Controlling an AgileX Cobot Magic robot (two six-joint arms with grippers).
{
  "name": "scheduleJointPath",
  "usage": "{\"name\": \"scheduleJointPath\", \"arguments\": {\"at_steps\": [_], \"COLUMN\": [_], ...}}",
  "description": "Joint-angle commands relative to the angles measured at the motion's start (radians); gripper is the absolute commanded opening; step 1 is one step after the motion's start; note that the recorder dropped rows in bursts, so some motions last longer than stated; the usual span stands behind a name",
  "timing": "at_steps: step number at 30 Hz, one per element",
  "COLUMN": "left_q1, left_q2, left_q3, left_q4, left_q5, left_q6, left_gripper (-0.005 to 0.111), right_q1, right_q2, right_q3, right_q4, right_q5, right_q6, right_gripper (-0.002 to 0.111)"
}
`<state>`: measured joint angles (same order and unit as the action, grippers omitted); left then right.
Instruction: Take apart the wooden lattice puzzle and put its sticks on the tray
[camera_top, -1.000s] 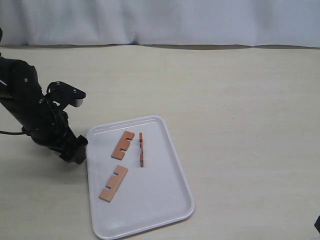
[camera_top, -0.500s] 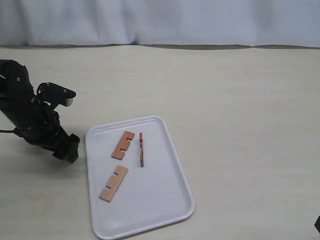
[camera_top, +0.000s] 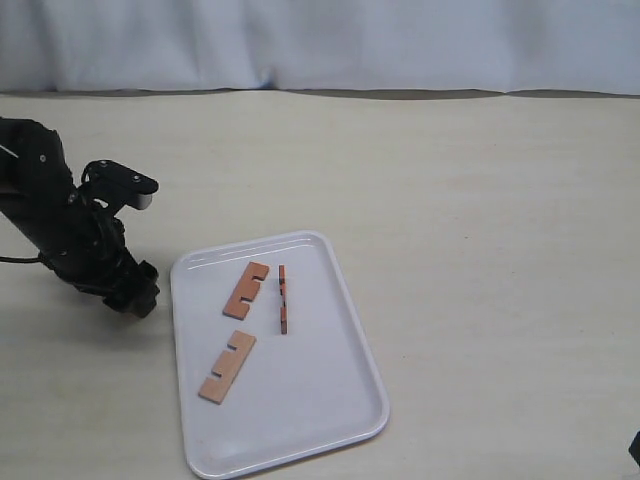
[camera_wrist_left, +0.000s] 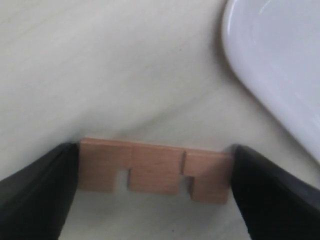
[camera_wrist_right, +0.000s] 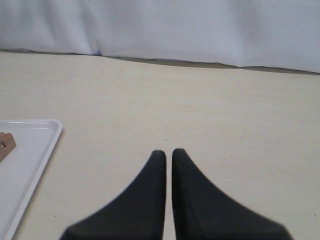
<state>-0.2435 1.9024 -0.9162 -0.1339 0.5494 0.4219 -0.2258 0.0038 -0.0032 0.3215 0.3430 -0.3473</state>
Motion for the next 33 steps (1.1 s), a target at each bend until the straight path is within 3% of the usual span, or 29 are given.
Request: {"name": "scheduleJointPath", "arguments": {"at_steps": [1,2,9,14,20,25,28,33], "left_q1": [-0.001,-0.001,-0.024,-0.181,-0.374,-0.471,-0.480,-0.480], "left_q2": [0.011,0.005,-0.115,-0.207,-0.187,-0.160,-0.134,-0.100], "left_q3": [-0.012,-0.032,-0.129,-0.129,-0.129,-0.129,-0.129,-0.129], "left_q4": [0.011,0.011,-0.071,-0.074,-0.171,-0.151,-0.139,-0.163], "left_q5": [0.058,0.091,0.273,0.224,0.111,0.086,0.083,0.047], "left_q6": [-0.002,-0.002,0.001,0.006,0.006,0.006,0.006,-0.004], "left_gripper": [0.005,0.000,0.000,0.000,0.000,0.001,0.011,0.043], "right_q1": [0.004,0.004,0.004,0.004,0.004,0.004,0.004,0.004], "right_q2": [-0.004,-0.004,-0.004,-0.004,-0.004,-0.004,-0.004,-0.004], "right_q3": [0.003,0.003,0.003,0.003,0.003,0.003,0.003,0.003], "right_q4": [0.003,0.003,0.003,0.003,0.003,0.003,0.003,0.003], "right_q5": [-0.002,-0.002,-0.002,-0.002,-0.002,-0.002,-0.002,-0.002], "right_q6": [0.004,0.004,0.004,0.004,0.004,0.004,0.004,0.004], "right_gripper": [0.004,0.004,0.004,0.004,0.004,0.004,0.004,0.004]}}
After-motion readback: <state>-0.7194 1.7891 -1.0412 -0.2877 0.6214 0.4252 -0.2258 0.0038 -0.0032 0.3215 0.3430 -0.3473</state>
